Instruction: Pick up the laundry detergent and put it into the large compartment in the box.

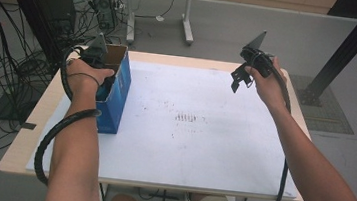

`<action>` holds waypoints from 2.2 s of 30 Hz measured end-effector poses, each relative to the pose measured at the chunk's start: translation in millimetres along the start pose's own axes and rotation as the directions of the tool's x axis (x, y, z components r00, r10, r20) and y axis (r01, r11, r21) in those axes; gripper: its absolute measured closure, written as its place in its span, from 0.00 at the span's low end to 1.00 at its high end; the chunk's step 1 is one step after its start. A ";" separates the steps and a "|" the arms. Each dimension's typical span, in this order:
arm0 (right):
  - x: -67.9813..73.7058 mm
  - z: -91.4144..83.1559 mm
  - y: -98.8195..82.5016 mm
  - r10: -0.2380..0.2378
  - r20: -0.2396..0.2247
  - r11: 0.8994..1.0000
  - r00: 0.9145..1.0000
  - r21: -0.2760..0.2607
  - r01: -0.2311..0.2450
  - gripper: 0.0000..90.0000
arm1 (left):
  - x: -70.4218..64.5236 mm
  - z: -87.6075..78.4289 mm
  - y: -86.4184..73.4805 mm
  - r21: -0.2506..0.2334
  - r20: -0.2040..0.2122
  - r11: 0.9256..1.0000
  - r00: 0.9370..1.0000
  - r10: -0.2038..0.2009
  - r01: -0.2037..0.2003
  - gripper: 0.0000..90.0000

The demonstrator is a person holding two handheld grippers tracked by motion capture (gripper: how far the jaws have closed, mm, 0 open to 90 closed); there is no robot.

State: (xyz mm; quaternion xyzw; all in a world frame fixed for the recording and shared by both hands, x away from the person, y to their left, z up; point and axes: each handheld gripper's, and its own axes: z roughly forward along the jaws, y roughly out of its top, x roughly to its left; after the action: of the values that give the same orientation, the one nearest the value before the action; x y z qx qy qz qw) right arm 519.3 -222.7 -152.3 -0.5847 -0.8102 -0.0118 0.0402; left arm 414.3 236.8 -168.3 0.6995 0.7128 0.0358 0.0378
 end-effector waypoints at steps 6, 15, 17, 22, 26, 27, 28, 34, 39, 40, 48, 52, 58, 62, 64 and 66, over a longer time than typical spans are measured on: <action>0.2 0.8 0.9 -0.004 -0.001 1.000 1.000 0.002 0.004 0.09 | -0.1 -0.1 -0.1 0.000 0.000 1.000 1.000 0.002 -0.002 0.41; -0.1 0.3 0.6 -0.008 -0.003 1.000 1.000 0.003 0.008 0.09 | -1.5 -0.1 0.5 0.003 -0.001 1.000 1.000 0.003 -0.003 0.41; -0.6 -0.2 0.1 -0.004 -0.004 1.000 1.000 0.000 0.004 0.09 | -1.8 -0.1 0.5 0.003 0.001 1.000 1.000 0.003 -0.003 0.41; -1.2 -0.3 0.0 -0.006 -0.005 1.000 1.000 0.000 0.006 0.09 | -5.6 -1.5 1.5 0.010 -0.011 1.000 1.000 0.023 -0.023 0.39; -1.0 0.2 0.8 -0.008 -0.003 1.000 1.000 0.003 0.008 0.09 | -7.0 -4.0 2.5 0.019 -0.023 0.999 0.999 0.026 -0.026 0.37; -1.1 0.0 0.5 -0.007 -0.004 1.000 1.000 0.000 0.007 0.09 | -7.5 -4.9 2.7 0.020 -0.026 0.999 0.999 0.029 -0.029 0.36; -1.2 -0.3 0.3 -0.007 -0.006 1.000 1.000 -0.002 0.007 0.09 | -8.0 -6.2 2.8 0.021 -0.027 0.999 0.999 0.034 -0.034 0.36; 0.1 0.2 0.9 -0.013 -0.004 1.000 1.000 -0.002 0.013 0.09 | -11.3 -14.4 2.2 0.022 -0.041 0.998 0.998 0.051 -0.050 0.35; -0.5 0.5 1.2 -0.010 -0.006 1.000 1.000 -0.002 0.010 0.09 | -14.8 -23.0 1.4 0.025 -0.047 0.997 0.997 0.068 -0.066 0.34; -0.5 0.4 1.2 -0.010 -0.006 1.000 1.000 -0.001 0.010 0.09 | -15.1 -25.0 0.8 0.023 -0.046 0.998 0.997 0.066 -0.065 0.33; 0.0 0.2 0.9 -0.014 -0.009 1.000 1.000 -0.004 0.014 0.08 | -22.0 -50.5 -4.4 0.014 -0.042 0.993 0.992 0.119 -0.119 0.30; 0.9 1.2 2.0 -0.015 -0.009 1.000 1.000 -0.004 0.015 0.09 | -30.5 -68.4 -6.5 0.006 -0.038 0.984 0.983 0.180 -0.180 0.25; -2.8 1.9 3.7 -0.010 -0.016 1.000 1.000 -0.004 0.010 0.09 | -55.9 -92.1 -10.1 -0.018 -0.044 0.938 0.937 0.345 -0.346 0.23; -11.3 1.7 4.5 0.006 -0.025 1.000 1.000 -0.005 -0.007 0.09 | -76.3 -100.9 -12.5 -0.018 -0.050 0.897 0.897 0.439 -0.441 0.22; -15.4 1.8 5.1 0.016 -0.030 1.000 0.999 -0.004 -0.016 0.08 | -86.4 -103.2 -13.9 -0.020 -0.045 0.873 0.873 0.486 -0.488 0.21; -17.9 1.7 5.2 0.017 -0.033 1.000 0.999 -0.006 -0.017 0.09 | -97.8 -104.8 -14.3 -0.011 -0.042 0.847 0.846 0.531 -0.532 0.20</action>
State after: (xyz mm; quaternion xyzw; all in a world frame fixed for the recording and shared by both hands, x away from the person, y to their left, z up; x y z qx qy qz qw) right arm 529.8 -237.9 -155.5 -0.5915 -0.8043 -0.0238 0.0519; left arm 391.0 138.9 -65.2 0.8682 0.4915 0.0657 0.0210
